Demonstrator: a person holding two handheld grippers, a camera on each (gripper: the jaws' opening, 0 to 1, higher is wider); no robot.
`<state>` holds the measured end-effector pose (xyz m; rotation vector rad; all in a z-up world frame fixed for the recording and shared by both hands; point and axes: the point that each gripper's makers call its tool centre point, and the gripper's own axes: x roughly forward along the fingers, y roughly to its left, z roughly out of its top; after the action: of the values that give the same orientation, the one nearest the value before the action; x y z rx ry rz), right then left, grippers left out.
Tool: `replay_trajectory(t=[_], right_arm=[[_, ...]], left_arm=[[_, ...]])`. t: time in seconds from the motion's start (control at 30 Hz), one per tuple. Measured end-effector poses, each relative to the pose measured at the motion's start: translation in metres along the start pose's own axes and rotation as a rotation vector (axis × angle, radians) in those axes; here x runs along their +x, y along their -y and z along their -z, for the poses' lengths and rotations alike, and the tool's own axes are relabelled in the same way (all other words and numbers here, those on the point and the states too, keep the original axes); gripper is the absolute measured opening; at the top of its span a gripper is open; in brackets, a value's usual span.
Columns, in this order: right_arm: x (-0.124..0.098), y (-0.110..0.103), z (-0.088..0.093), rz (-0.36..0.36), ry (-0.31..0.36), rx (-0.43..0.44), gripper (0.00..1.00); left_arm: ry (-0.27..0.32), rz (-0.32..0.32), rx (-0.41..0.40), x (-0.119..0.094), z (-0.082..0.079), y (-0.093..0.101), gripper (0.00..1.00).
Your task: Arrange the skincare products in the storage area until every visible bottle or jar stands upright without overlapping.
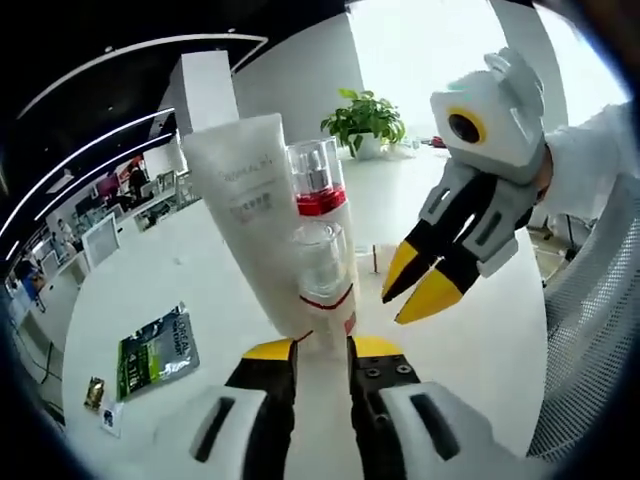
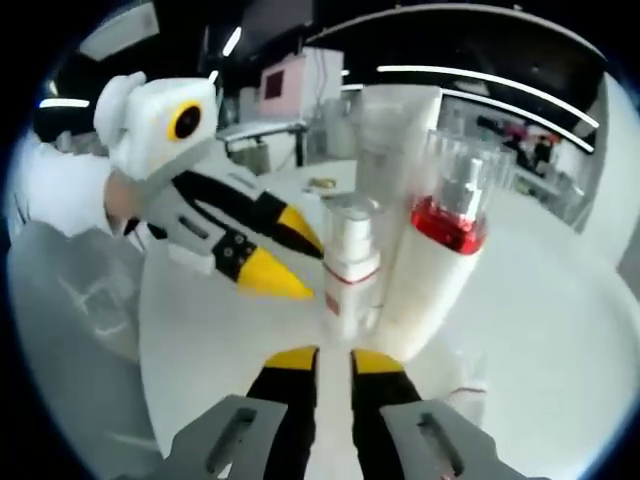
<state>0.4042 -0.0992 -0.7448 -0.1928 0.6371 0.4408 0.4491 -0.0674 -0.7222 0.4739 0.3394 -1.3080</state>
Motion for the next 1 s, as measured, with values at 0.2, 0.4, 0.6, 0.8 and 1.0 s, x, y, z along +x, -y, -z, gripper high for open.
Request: replay_trajectory(t=[0.2, 0.4, 0.6, 0.8, 1.0], right_arm=[[-0.003, -0.005, -0.002, -0.021, 0.0, -0.017, 0.0], [-0.007, -0.011, -0.011, -0.029, 0.023, -0.009, 0.0], [-0.014, -0.016, -0.016, -0.043, 0.056, -0.005, 0.0], [-0.018, -0.015, -0.02, -0.036, 0.073, 0.016, 0.0], [-0.029, -0.026, -0.018, -0.068, 0.05, 0.002, 0.0]], left_arm=[[0.01, 0.01, -0.021, -0.013, -0.011, -0.002, 0.13], [0.041, 0.011, -0.033, -0.021, -0.02, -0.005, 0.02], [0.05, 0.011, -0.07, -0.033, -0.027, -0.005, 0.02], [0.03, 0.034, -0.07, -0.039, -0.023, -0.002, 0.02], [0.02, 0.034, -0.106, -0.056, -0.029, -0.003, 0.02]])
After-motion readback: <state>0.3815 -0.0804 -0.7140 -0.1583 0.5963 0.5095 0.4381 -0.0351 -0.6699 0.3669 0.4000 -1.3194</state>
